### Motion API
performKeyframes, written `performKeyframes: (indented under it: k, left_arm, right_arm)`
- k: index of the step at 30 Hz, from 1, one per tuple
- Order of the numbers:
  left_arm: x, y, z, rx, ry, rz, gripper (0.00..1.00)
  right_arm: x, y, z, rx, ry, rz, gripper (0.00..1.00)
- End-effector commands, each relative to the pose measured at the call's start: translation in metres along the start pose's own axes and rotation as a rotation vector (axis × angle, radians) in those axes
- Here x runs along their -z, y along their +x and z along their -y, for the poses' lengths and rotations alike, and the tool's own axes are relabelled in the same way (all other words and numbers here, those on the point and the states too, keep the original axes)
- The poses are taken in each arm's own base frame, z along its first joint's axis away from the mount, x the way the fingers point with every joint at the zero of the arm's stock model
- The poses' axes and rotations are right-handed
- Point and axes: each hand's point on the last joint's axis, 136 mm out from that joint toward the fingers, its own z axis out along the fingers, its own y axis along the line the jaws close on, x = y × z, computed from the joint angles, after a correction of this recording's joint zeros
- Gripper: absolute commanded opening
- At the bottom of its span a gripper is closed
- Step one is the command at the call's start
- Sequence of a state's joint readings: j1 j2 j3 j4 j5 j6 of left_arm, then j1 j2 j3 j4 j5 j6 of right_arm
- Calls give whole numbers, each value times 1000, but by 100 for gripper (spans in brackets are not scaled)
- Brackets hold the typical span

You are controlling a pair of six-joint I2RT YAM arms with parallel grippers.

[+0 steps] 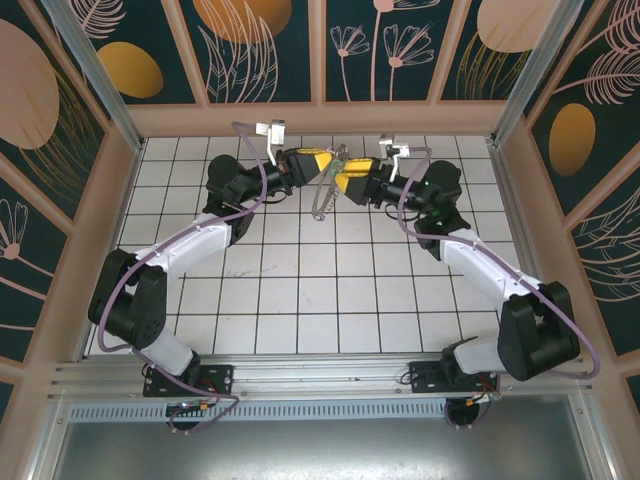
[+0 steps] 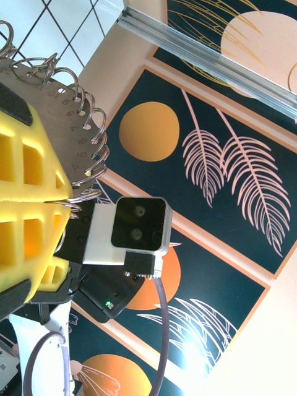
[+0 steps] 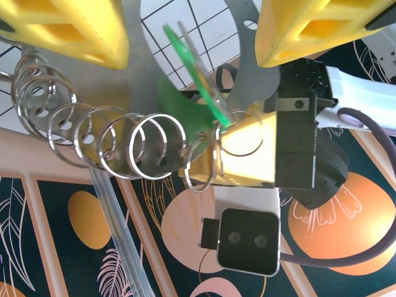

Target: Put the keys on the keyring

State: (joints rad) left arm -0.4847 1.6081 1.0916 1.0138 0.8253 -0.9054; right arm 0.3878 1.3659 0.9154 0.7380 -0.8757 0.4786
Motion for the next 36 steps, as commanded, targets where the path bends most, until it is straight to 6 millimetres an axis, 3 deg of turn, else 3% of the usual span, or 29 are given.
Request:
performKeyframes:
  k: [1,4,9,12,26,34,36]
  left_arm:
    - [-2,-14,20,-45,52,36,0]
    - [-2,-15,20,-45,51,39,0]
    - [-2,-15,20,-42,48,44,0]
    - [-2,-18,21,-44,47,51,0]
    - [-2,-24,25,-53,49,72,0]
    - [-2,-25,24,-49,51,74,0]
    - [-2,-25,23,-49,47,78,0]
  right_arm:
    - [-7,-20,-8,49,-47,35,56]
    - [-12,-17,-9,44,-65,20,51]
    - [-11,-8,-13,38,-82,4,14]
    - [-10,-2,-14,29,-85,-5,0]
    - [-1,30,-13,-13,-77,-32,0]
    - [-7,41,-18,-30,-108,-66,1]
    - [-9,43,-17,-34,-100,-84,29]
